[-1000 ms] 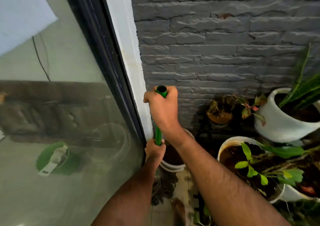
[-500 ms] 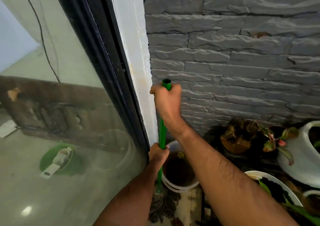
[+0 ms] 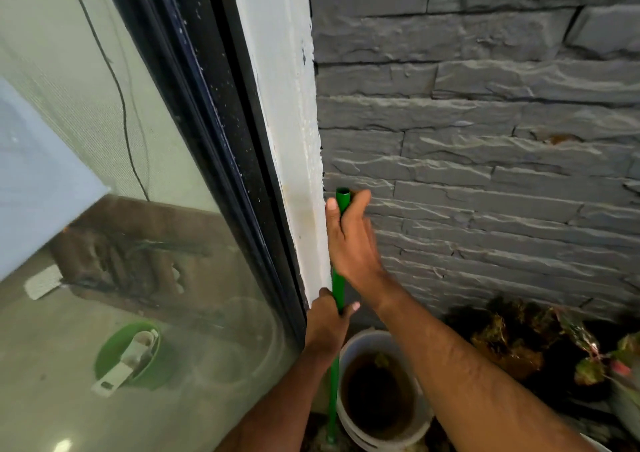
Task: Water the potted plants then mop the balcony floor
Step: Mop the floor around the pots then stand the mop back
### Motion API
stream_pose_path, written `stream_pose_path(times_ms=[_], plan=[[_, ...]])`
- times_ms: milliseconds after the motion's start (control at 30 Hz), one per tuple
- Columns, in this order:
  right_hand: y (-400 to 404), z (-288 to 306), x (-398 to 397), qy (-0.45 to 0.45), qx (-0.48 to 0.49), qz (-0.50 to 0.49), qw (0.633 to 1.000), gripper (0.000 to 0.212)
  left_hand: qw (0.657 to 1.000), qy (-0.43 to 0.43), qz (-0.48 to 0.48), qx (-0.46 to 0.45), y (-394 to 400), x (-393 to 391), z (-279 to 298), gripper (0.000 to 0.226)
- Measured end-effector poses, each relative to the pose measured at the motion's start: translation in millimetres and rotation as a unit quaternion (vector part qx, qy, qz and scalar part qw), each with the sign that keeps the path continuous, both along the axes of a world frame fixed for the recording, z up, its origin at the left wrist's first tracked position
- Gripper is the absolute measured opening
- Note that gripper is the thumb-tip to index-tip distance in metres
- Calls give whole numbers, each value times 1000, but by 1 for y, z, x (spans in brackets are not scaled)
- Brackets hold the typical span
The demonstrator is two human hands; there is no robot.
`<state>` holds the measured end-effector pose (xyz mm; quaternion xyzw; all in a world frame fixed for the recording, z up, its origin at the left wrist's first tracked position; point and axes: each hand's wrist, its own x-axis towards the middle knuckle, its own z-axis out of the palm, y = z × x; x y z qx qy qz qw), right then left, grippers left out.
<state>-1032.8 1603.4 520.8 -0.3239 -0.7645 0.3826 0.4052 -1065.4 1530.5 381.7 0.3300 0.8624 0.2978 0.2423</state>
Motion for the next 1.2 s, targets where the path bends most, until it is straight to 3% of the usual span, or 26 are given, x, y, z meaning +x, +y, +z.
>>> stream_pose_path(times_ms=[67, 133, 300, 500, 933, 1200], plan=[[9, -6, -3, -127, 58, -12, 990, 23, 1000, 2, 2, -1, 7, -6, 7, 35], [17, -9, -6, -205, 52, -36, 977, 27, 1000, 9, 2, 9, 16, -12, 19, 29], [50, 3, -23, -288, 34, -42, 956, 36, 995, 84, 14, 54, 45, -28, 60, 26], [66, 7, -38, -376, 63, -16, 924, 22, 983, 179, -38, -4, 70, -51, 88, 22], [88, 4, -55, -412, 96, 11, 906, 20, 980, 193, -13, -35, 105, -67, 72, 23], [91, 3, -54, -396, 71, 33, 915, 19, 981, 182, 19, -66, 116, -64, 70, 20]])
